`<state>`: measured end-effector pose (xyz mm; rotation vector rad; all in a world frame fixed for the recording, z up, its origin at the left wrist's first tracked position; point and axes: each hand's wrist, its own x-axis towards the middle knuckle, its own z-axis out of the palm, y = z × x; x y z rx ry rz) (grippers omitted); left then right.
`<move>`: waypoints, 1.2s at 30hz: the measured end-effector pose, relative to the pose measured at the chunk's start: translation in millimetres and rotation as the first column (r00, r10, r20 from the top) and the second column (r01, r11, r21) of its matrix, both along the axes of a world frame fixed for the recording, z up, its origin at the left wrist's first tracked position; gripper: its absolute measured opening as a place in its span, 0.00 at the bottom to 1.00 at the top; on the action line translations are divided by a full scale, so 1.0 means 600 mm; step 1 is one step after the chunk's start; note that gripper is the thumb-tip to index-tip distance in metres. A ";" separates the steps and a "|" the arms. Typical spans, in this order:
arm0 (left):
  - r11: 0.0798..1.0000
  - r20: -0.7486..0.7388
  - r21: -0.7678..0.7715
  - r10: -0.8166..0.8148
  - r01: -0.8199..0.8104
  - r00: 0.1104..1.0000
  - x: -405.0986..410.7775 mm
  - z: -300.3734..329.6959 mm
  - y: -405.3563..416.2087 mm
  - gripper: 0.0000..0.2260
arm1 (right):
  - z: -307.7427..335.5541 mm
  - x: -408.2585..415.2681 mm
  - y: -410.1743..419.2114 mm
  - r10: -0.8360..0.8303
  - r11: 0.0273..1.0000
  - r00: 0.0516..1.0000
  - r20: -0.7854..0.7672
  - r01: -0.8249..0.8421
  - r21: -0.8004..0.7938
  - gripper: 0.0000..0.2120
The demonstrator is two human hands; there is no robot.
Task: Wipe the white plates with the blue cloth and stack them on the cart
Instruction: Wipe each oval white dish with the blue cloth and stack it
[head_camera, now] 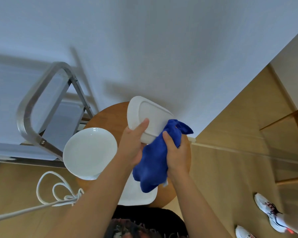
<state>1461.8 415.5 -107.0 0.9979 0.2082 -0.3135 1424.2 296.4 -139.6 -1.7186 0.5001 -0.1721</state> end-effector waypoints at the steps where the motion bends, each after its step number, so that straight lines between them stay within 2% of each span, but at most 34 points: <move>1: 0.998 0.001 0.063 -0.003 0.003 1.000 -0.005 0.000 -0.002 0.09 | 0.002 -0.001 0.009 -0.022 1.000 1.000 0.016 0.022 0.022 0.20; 4: 0.972 -0.001 0.235 0.020 -0.019 1.000 -0.010 -0.010 -0.014 0.13 | 0.018 -0.003 0.037 -0.013 0.999 1.000 0.003 0.012 0.042 0.09; 6: 0.957 0.021 0.290 -0.006 0.000 1.000 -0.010 -0.010 -0.012 0.14 | 0.023 -0.002 0.047 0.083 0.994 0.995 -0.048 -0.079 0.078 0.14; 8: 0.954 0.003 0.295 -0.057 0.054 0.998 -0.011 -0.013 -0.009 0.16 | 0.029 -0.003 0.047 0.188 0.982 0.979 -0.082 -0.184 0.049 0.17; 12: 0.966 -0.108 0.207 -0.133 0.153 0.985 -0.010 -0.017 0.008 0.20 | 0.032 -0.006 0.033 0.435 0.898 0.897 -0.076 -0.439 -0.040 0.18; 15: 0.978 -0.198 0.117 -0.146 0.171 0.969 -0.007 -0.015 0.018 0.20 | 0.029 -0.009 0.022 0.586 0.798 0.807 -0.073 -0.591 -0.118 0.23; 18: 0.987 -0.244 0.013 -0.153 0.161 0.958 0.000 -0.007 0.028 0.21 | 0.015 -0.018 0.014 0.654 0.711 0.753 -0.076 -0.646 -0.278 0.26; 21: 0.992 -0.201 -0.061 -0.122 0.112 0.972 0.012 0.000 0.045 0.19 | -0.009 -0.034 -0.006 0.628 0.652 0.752 -0.199 -0.648 -0.392 0.28; 23: 0.997 -0.168 -0.033 -0.073 0.069 0.983 0.017 0.009 0.057 0.17 | -0.030 -0.043 -0.029 0.563 0.697 0.779 -0.276 -0.627 -0.348 0.27; 25: 0.999 -0.166 -0.014 -0.036 0.034 0.986 0.019 0.015 0.069 0.18 | -0.047 -0.050 -0.054 0.483 0.792 0.824 -0.296 -0.556 -0.253 0.23; 28: 0.998 -0.127 0.039 -0.052 0.058 0.991 0.018 0.018 0.081 0.19 | -0.051 -0.050 -0.076 0.339 0.911 0.910 -0.240 -0.381 -0.158 0.07; 30: 0.983 -0.087 0.141 -0.101 0.113 0.991 0.014 0.018 0.076 0.20 | -0.040 -0.042 -0.081 0.254 0.950 0.954 -0.156 -0.276 -0.143 0.06; 32: 0.966 -0.080 0.197 -0.157 0.170 0.984 0.009 0.015 0.062 0.23 | -0.017 -0.034 -0.079 0.242 0.963 0.966 -0.093 -0.251 -0.095 0.04; 34: 0.965 -0.116 0.171 -0.180 0.198 0.977 0.005 0.007 0.049 0.24 | 0.011 -0.026 -0.074 0.307 0.941 0.951 -0.022 -0.307 -0.140 0.03; 36: 0.972 -0.163 0.077 -0.205 0.220 0.965 0.002 0.005 0.039 0.22 | 0.040 -0.018 -0.057 0.417 0.883 0.908 0.028 -0.398 -0.251 0.14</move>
